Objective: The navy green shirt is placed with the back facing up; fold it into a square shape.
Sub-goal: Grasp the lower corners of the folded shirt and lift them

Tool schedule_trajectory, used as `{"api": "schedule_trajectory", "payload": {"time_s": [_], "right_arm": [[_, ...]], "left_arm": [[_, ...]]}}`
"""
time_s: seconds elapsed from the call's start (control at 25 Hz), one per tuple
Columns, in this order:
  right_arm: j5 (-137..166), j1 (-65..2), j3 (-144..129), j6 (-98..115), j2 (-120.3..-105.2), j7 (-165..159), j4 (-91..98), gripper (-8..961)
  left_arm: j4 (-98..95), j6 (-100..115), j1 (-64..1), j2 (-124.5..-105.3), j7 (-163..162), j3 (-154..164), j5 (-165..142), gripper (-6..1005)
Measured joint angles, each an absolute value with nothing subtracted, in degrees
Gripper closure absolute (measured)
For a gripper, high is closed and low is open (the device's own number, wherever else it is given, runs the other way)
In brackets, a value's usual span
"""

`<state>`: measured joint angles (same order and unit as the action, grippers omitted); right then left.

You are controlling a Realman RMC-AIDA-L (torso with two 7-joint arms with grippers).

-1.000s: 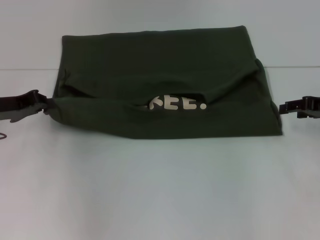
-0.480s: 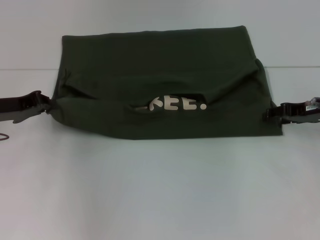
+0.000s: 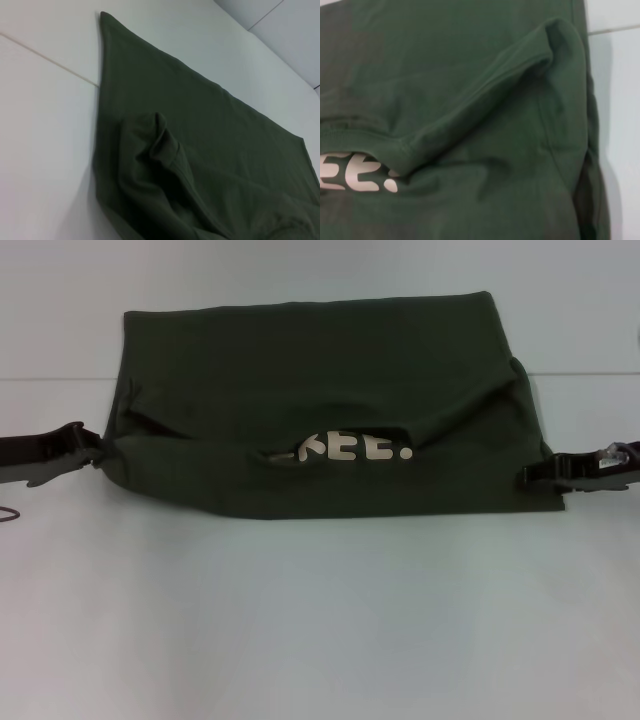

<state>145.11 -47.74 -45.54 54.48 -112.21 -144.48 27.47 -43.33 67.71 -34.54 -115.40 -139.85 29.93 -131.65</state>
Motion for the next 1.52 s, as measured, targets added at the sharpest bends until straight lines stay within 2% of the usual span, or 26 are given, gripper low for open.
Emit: {"api": "schedule_trajectory", "payload": {"time_s": [0.2,0.6,0.84,1.04,1.24,1.52], "right_arm": [[144.77,-48.26,-46.68,54.14,-112.85,-144.19,27.18,322],[142.69,-47.87,-46.60,54.45,-112.84,-143.74,28.22,324],[142.80,-47.91,-47.15,54.04,-112.61,-143.77,27.75,550],[142.83,-47.71,-47.25,53.88,-112.29,-143.92,27.60,787],[142.83,-46.84,-46.98,55.88,-111.87,-143.86,28.83,944],[142.47,-41.48,-45.60,66.54,-111.26,-143.95,38.35,943]], "left_arm": [[-43.33,67.61,-34.54,-115.46,-139.68,29.75,-131.65,988],[-43.33,67.50,-34.48,-115.49,-139.57,29.61,-131.58,988],[-43.33,67.50,-34.54,-115.49,-139.57,29.62,-131.55,988],[-43.33,67.51,-34.54,-115.49,-139.59,29.62,-131.48,988],[-43.53,69.38,-34.54,-115.18,-139.19,29.92,-131.64,987],[-46.98,78.98,-33.62,-113.92,-138.80,29.59,-134.20,987]]}}
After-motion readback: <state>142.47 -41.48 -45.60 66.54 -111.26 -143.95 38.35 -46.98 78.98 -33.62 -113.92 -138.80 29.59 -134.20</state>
